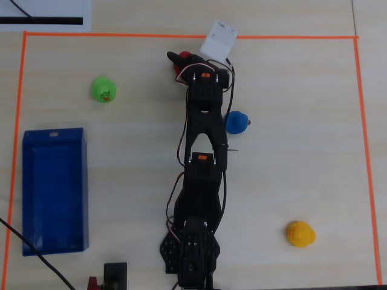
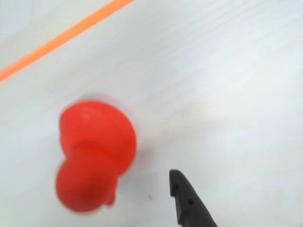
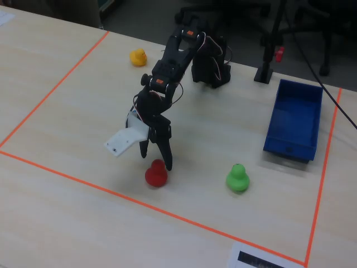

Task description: Grasp red duck and put it into box.

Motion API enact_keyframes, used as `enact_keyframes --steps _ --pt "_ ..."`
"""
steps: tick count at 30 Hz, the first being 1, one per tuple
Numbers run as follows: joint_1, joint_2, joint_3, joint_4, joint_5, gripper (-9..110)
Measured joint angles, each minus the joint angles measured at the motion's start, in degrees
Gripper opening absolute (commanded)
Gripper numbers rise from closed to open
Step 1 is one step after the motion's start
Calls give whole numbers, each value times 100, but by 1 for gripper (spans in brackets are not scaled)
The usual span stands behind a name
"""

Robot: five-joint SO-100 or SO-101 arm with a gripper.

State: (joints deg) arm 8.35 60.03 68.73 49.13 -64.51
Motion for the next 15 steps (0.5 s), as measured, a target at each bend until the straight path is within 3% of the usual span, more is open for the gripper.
enact_keyframes --steps 15 --pt "-220 -844 -457 -422 246 45"
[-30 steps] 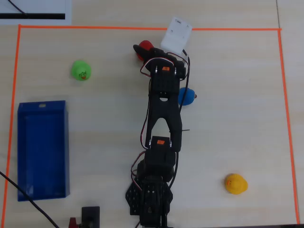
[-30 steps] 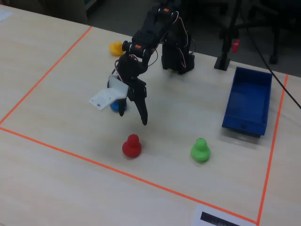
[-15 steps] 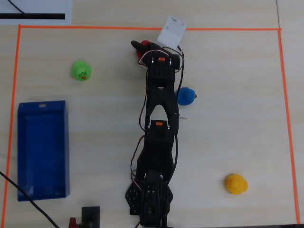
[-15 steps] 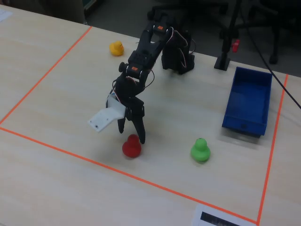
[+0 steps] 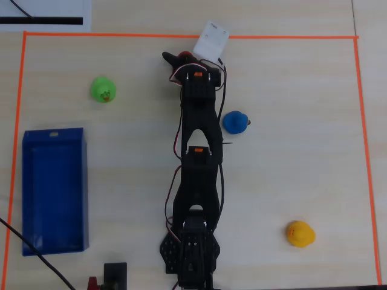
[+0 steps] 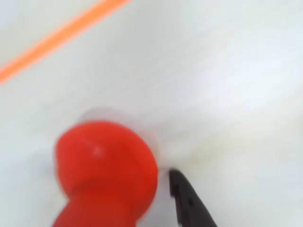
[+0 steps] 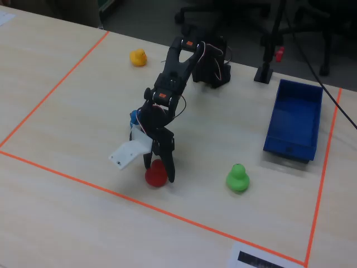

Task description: Grasp red duck and put it into box.

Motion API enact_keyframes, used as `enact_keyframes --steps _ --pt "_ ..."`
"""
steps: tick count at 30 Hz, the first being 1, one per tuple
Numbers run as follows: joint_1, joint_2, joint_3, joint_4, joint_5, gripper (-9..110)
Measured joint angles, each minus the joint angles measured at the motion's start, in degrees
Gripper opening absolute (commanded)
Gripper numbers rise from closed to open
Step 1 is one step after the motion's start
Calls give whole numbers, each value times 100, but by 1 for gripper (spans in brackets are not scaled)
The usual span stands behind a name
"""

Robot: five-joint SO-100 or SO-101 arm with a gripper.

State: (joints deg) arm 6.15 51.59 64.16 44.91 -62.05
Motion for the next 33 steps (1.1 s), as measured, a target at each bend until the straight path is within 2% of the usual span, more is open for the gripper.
enact_keyframes --steps 3,6,7,8,14,18,22,25,30,33 --pt "0 -158 -211 -53 26 40" --pt "9 -229 -290 -53 26 18" --pt "9 -237 -290 -53 26 6" --pt "9 -237 -290 -70 26 0" --pt "79 -202 -308 -97 132 0" --pt "123 9 -308 334 448 0" --pt "246 598 -290 1266 844 0" --pt "229 1521 -404 2417 1274 0" --pt "-756 3331 -624 4693 2171 0" --pt "-1898 4245 -220 5177 2733 0"
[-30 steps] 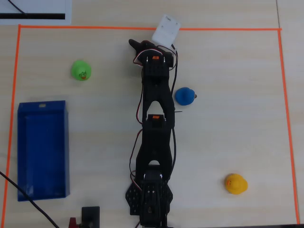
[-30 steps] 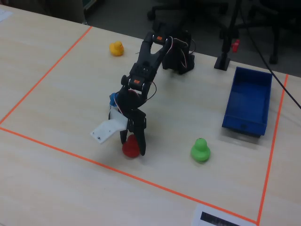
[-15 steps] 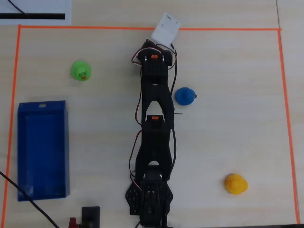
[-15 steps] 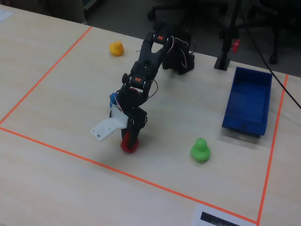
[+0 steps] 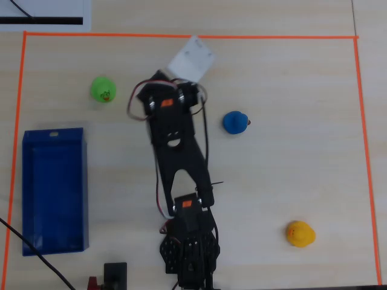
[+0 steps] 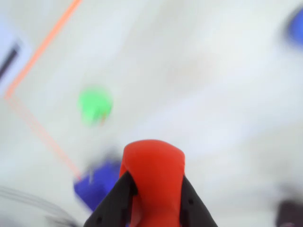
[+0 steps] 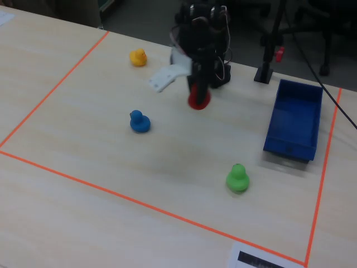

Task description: Grasp red duck and put it into box.

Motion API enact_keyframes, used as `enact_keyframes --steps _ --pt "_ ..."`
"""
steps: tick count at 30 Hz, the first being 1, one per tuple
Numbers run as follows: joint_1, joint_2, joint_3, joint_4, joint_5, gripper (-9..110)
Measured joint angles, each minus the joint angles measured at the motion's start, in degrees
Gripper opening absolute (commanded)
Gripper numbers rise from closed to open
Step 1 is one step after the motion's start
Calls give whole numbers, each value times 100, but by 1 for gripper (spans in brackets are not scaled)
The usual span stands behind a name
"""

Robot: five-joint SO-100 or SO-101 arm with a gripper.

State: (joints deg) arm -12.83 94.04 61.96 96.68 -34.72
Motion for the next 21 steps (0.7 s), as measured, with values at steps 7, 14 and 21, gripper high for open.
enact_keyframes --steps 7,14,21 --pt "-3023 1037 826 237 1380 0" --pt "-4210 501 765 62 1775 0" --pt "-4438 -123 589 -510 1538 0"
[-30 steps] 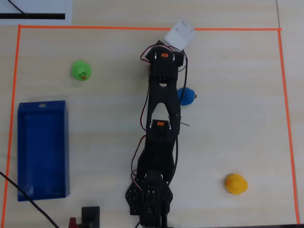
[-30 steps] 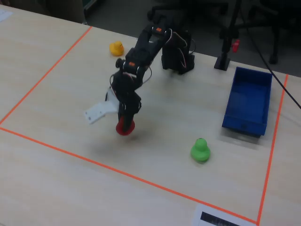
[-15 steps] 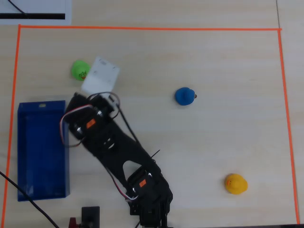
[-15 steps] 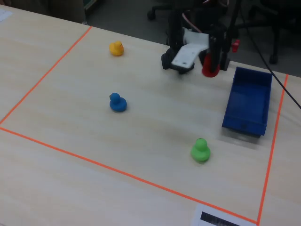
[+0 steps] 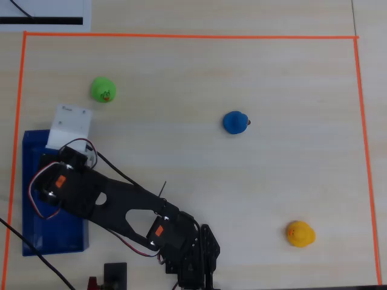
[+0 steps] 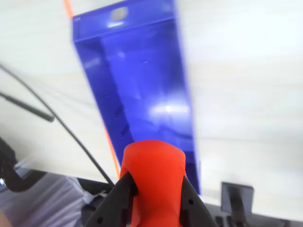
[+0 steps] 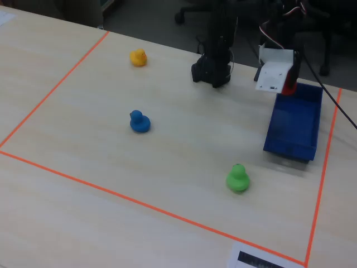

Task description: Grasp red duck and put it into box.

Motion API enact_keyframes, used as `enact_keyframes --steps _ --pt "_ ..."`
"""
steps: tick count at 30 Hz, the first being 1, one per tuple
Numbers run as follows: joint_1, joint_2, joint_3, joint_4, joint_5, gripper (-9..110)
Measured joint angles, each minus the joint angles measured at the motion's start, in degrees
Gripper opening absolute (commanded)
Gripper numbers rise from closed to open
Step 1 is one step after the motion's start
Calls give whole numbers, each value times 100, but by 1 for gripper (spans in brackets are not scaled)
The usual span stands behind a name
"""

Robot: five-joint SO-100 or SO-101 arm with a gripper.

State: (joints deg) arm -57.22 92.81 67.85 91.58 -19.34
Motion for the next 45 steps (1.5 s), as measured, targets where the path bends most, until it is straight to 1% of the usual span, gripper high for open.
enact_keyframes --steps 9,14,15,18,21,22,24,25,28,29,30,34,37,40,45 --pt "-677 -853 0 -888 -62 0" --pt "-606 -1125 308 -1380 -70 0" --pt "-563 -1160 422 -1477 -97 2" --pt "-439 -1195 817 -1731 -202 17" --pt "-343 -1195 1063 -1811 -281 27" --pt "-308 -1195 1116 -1819 -308 30" --pt "-229 -1195 1178 -1819 -369 30" --pt "-185 -1195 1187 -1819 -396 29" --pt "105 -1081 1187 -1749 -563 9" --pt "272 -976 1187 -1688 -642 3" --pt "483 -835 1187 -1617 -738 0" --pt "1582 35 1415 -1424 -1424 0" --pt "2312 967 2197 -1424 -2101 0" --pt "2900 2171 3393 -1503 -2742 0" --pt "3630 4456 5854 -1626 -3630 0"
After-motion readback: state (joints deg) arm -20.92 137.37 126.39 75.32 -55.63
